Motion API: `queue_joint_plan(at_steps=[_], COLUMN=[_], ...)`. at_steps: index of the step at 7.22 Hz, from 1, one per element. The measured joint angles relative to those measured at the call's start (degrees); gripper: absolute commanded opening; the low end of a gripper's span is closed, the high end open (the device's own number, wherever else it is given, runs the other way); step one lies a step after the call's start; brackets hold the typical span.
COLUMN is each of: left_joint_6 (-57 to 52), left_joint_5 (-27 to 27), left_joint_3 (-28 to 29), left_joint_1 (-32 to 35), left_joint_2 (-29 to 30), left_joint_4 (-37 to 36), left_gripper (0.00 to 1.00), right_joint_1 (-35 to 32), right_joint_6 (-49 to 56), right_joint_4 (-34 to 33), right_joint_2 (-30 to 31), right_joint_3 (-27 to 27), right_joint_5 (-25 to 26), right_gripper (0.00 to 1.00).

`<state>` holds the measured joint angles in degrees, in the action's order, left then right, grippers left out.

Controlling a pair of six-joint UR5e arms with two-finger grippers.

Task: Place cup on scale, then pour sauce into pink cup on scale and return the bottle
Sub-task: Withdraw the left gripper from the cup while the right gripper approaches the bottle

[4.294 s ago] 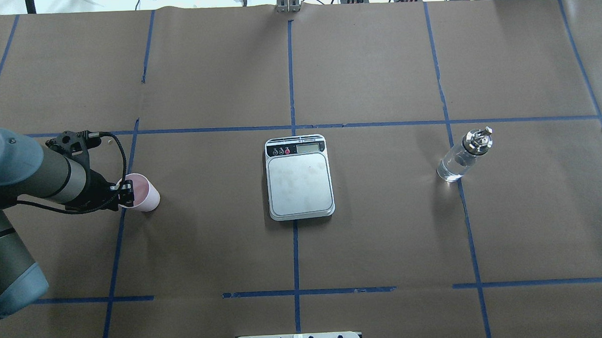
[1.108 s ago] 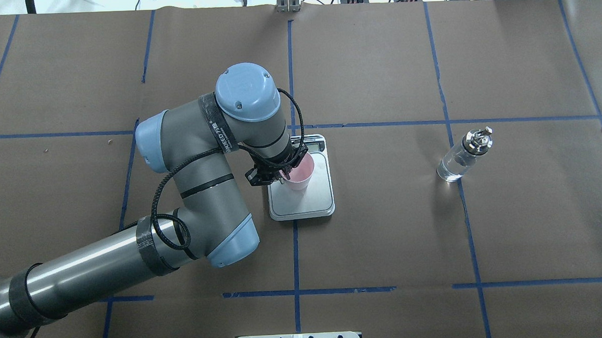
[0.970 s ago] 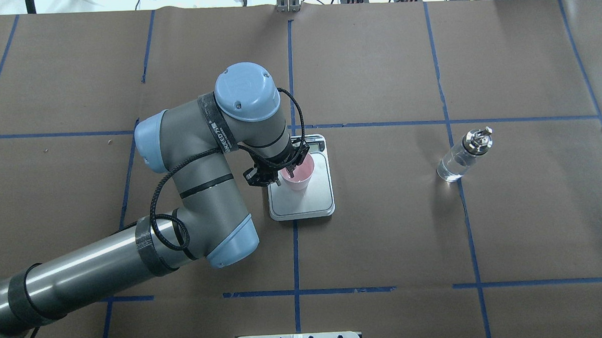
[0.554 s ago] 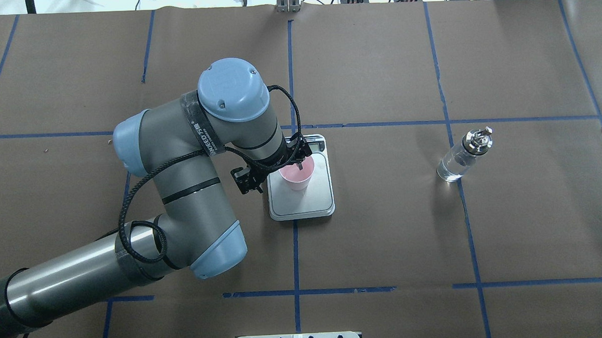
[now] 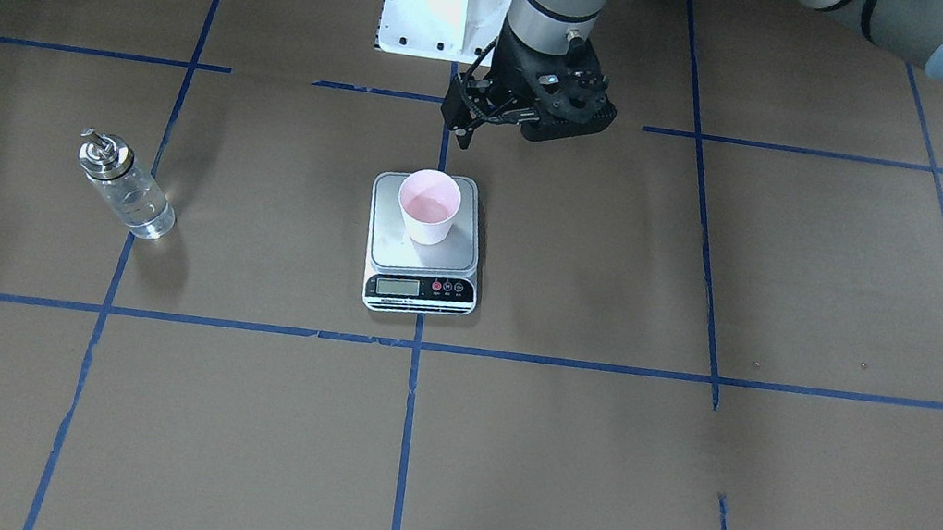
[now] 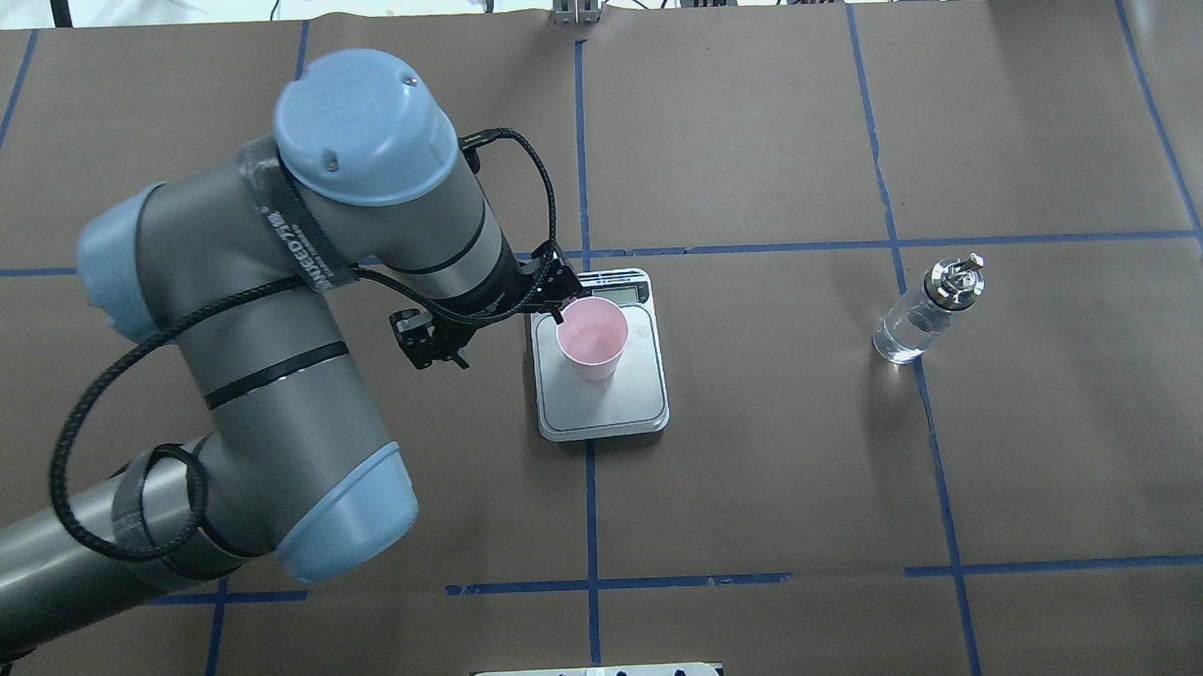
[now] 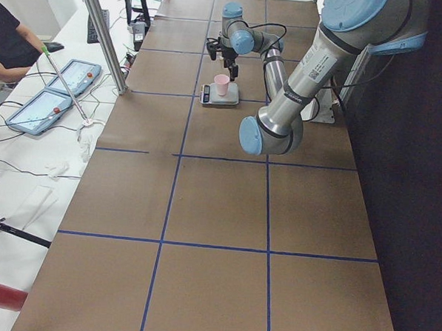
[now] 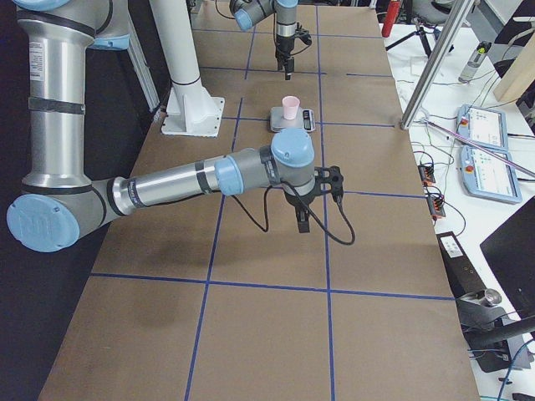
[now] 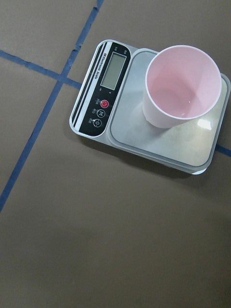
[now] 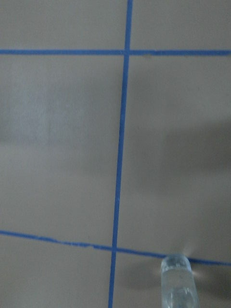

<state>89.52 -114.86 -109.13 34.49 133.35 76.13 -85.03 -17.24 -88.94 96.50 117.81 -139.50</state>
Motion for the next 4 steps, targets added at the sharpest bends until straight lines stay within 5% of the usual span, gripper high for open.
queue_joint_plan(at_steps=[2, 4], left_joint_6=[-4.8, -12.1], left_joint_5=[-1.2, -2.3], left_joint_3=[-7.1, -12.9], left_joint_1=[2.4, 6.2], left_joint_2=[-5.6, -11.0], left_joint_4=[-0.6, -2.1], left_gripper=[1.0, 1.0], right_joint_1=[8.4, 20.3], right_joint_6=[-16.0, -32.9], right_joint_4=[-1.0, -0.1], right_joint_2=[2.4, 2.8], right_joint_3=[12.3, 19.3], right_joint_5=[1.2, 10.0], right_gripper=[1.0, 1.0])
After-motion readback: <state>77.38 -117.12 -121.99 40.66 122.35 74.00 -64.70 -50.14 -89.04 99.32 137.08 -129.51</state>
